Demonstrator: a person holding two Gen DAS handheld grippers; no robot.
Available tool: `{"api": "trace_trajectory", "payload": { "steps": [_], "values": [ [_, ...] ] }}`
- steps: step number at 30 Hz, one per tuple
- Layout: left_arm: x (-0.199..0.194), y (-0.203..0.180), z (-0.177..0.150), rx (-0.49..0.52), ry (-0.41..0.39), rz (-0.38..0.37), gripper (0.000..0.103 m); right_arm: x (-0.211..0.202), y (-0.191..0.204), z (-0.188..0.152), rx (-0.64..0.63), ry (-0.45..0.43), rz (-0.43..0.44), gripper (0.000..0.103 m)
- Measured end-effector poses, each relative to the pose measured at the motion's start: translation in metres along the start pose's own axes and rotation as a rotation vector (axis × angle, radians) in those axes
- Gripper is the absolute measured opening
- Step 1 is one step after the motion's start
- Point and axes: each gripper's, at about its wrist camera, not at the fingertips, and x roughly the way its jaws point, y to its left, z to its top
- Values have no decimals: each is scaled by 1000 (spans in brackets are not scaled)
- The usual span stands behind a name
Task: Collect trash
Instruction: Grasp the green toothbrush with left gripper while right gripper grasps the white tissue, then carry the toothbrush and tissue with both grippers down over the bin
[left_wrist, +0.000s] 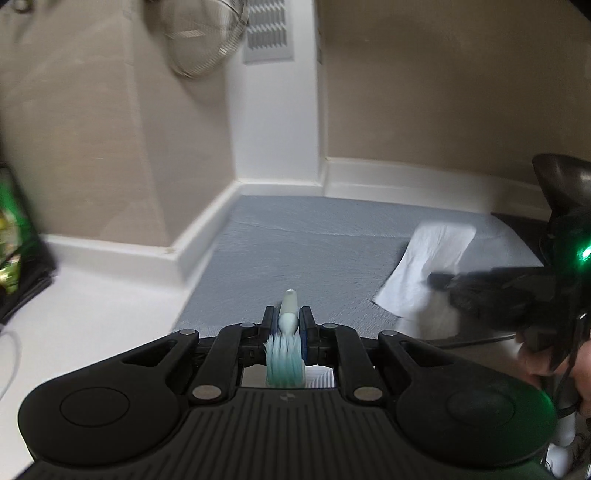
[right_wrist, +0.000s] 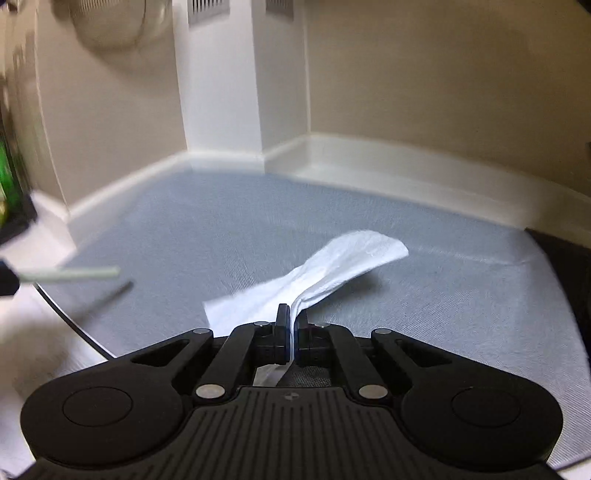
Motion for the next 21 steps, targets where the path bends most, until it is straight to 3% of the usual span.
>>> {"api": "trace_trajectory", "payload": {
  "steps": [9,21],
  "values": [
    [-89,-3,-28,-77,-38,47,12,-122,6,9,16,-194,119,2],
    [-191,-28,-119,-120,14,129,12,-255,19,-56,-41,-220,358,2]
  ]
}}
